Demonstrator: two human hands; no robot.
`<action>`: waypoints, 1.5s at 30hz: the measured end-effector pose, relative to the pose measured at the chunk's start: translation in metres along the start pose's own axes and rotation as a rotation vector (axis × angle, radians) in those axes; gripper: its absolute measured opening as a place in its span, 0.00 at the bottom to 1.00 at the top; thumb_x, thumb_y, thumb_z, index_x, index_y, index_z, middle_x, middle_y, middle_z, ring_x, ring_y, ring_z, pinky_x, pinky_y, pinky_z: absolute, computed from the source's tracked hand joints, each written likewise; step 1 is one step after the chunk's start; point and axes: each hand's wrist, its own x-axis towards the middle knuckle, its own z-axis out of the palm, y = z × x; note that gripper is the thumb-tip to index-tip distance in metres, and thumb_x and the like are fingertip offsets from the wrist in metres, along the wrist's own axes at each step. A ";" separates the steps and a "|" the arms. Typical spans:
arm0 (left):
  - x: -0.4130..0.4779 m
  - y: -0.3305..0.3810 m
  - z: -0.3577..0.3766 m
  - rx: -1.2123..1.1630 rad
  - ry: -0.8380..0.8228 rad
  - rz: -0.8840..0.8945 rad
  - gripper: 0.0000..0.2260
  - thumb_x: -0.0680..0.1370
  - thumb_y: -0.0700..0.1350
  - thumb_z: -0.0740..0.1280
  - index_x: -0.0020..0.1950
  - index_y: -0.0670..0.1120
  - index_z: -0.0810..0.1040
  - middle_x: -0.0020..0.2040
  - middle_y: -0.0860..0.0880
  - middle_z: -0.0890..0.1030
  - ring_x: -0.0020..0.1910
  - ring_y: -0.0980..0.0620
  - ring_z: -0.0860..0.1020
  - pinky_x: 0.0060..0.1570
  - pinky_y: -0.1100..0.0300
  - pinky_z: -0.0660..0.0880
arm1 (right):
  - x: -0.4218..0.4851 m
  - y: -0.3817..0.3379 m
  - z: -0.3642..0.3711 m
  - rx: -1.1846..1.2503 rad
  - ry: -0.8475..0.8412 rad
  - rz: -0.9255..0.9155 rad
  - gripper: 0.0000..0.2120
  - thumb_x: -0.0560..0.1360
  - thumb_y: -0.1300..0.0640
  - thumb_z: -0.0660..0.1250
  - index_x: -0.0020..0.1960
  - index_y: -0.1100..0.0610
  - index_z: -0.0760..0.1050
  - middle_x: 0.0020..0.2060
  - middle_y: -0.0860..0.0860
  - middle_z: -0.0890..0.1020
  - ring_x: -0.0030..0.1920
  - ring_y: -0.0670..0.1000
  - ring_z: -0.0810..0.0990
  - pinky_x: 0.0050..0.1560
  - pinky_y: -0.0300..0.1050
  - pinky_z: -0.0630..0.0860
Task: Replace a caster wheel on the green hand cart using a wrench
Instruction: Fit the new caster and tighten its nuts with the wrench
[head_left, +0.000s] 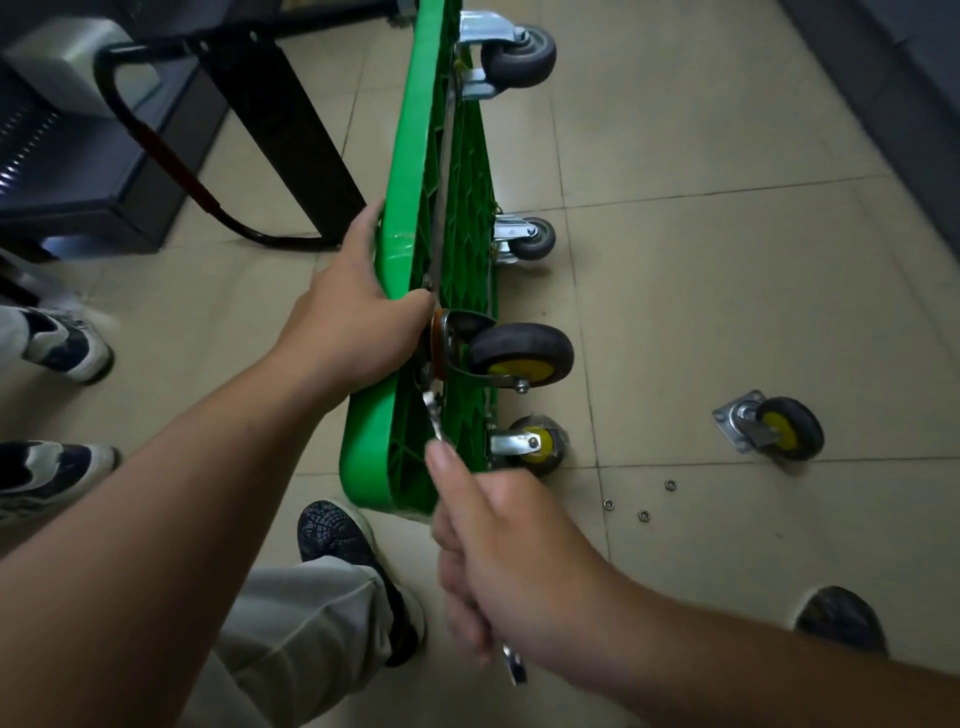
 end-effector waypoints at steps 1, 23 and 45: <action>0.002 -0.002 0.000 0.006 0.001 0.004 0.39 0.72 0.49 0.68 0.78 0.68 0.54 0.52 0.58 0.78 0.46 0.47 0.83 0.52 0.42 0.81 | 0.000 0.011 -0.004 -0.135 0.057 -0.052 0.28 0.80 0.34 0.49 0.33 0.54 0.65 0.23 0.48 0.69 0.25 0.48 0.71 0.29 0.48 0.68; 0.003 0.000 0.003 0.063 0.040 -0.005 0.39 0.68 0.53 0.66 0.77 0.69 0.54 0.55 0.54 0.78 0.46 0.46 0.83 0.51 0.43 0.81 | 0.067 0.061 -0.029 -0.376 0.076 -0.196 0.22 0.81 0.38 0.54 0.37 0.52 0.71 0.29 0.46 0.74 0.32 0.45 0.75 0.32 0.43 0.71; 0.007 -0.003 0.002 0.104 0.021 0.017 0.38 0.77 0.47 0.68 0.80 0.66 0.52 0.49 0.59 0.77 0.40 0.48 0.82 0.46 0.44 0.82 | 0.058 0.101 -0.051 -0.337 0.341 -0.644 0.20 0.84 0.58 0.57 0.75 0.52 0.62 0.62 0.52 0.78 0.58 0.48 0.80 0.57 0.44 0.78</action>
